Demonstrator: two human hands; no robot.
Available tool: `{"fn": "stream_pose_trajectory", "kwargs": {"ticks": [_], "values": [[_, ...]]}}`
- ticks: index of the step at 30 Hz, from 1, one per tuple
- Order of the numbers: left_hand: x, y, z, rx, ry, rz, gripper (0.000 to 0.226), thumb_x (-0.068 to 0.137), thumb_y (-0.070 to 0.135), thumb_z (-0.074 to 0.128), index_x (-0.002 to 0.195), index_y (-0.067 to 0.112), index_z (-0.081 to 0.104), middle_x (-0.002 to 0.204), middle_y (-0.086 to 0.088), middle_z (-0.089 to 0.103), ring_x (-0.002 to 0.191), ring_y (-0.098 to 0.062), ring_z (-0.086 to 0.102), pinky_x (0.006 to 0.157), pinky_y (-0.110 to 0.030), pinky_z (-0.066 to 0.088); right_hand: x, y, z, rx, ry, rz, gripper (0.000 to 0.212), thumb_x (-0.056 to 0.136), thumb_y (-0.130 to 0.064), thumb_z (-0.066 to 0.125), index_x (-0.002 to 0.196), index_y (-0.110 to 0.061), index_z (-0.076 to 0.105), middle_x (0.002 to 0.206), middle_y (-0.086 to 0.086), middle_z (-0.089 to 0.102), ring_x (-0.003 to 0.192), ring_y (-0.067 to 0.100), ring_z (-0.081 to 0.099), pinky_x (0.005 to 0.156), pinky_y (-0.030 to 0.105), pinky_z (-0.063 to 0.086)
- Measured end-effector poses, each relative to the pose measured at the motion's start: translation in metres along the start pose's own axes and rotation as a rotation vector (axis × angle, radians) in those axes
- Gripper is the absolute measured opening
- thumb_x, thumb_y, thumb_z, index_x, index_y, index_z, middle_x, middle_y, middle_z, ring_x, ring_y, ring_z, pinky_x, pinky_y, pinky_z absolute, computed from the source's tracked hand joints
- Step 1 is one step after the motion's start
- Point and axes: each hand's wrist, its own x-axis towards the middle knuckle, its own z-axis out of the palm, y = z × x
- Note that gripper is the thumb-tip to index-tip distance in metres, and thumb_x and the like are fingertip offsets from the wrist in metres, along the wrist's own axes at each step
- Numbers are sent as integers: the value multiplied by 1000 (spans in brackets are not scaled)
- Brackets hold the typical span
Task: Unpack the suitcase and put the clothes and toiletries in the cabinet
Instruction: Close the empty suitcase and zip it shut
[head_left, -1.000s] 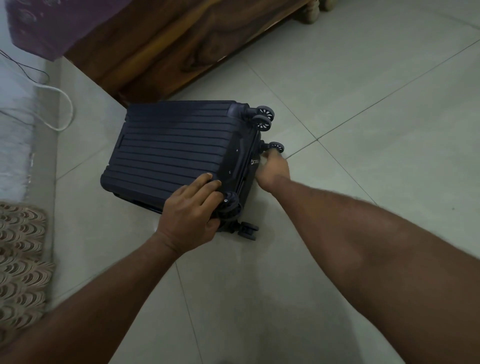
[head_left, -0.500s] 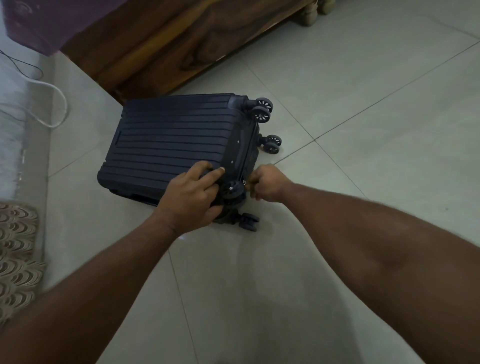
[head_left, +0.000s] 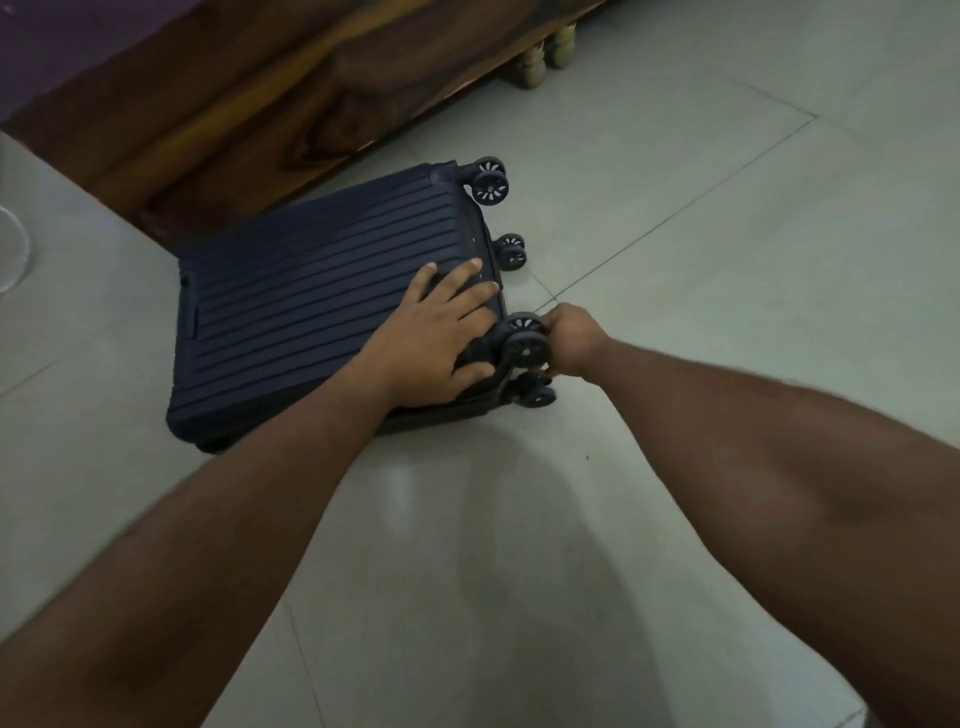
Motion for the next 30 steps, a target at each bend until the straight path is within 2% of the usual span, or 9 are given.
{"fn": "stream_pose_trajectory", "kwargs": {"ticks": [2,4,7,9,14,19,24,27,30], "values": [[30,8,0,-31,47,-25,58,96,60,46,135,18,55,157,-3,42,156,-25,18,123,-64,13,-2,8,-10,-8,107,76,12,76,-6,84,79,-2,72,76,8,71,67,22,66,67,31,58],[58,16,-4,-27,71,-74,57,97,58,44,133,16,57,152,-3,47,152,-25,25,120,-66,18,-1,16,-14,166,128,183,15,74,-6,84,76,0,71,74,11,74,68,27,72,70,36,61],[85,20,-7,3,87,-119,57,97,58,42,132,17,58,145,0,52,146,-24,33,116,-66,24,-4,26,-19,409,106,219,7,85,4,64,80,8,67,76,25,69,62,33,63,54,30,55],[94,20,-6,-4,107,-132,56,96,58,42,130,17,58,141,1,54,143,-23,36,114,-65,26,-9,31,-25,376,110,172,13,88,3,61,84,10,71,79,30,71,60,27,60,54,30,50],[106,16,-5,-20,109,-158,53,97,58,44,129,18,58,139,3,56,143,-22,36,113,-66,27,-13,36,-25,206,88,21,18,84,-1,64,77,-5,80,73,12,77,71,30,75,69,38,64],[108,15,-5,-27,94,-192,54,99,58,44,134,19,56,144,2,53,147,-22,31,116,-68,23,-15,28,-16,216,59,-6,15,89,-7,68,79,-4,79,76,12,78,77,31,77,68,35,64],[110,20,-5,-141,66,-242,64,101,58,47,149,17,44,165,-3,30,157,-23,11,123,-67,8,-10,24,-10,397,144,141,14,82,1,67,78,-4,79,84,14,78,81,36,76,73,48,65],[102,16,-7,-211,47,-215,77,100,55,52,161,19,23,173,-4,7,159,-24,-2,125,-63,8,-5,20,-13,565,249,276,9,79,0,69,80,-2,79,79,16,77,77,38,77,75,53,65],[78,5,0,-179,7,-203,89,100,52,54,164,30,-3,173,0,-9,159,-24,-7,126,-62,10,4,31,-31,668,413,333,16,83,-7,67,71,-11,77,79,18,77,77,39,77,72,50,66]]}}
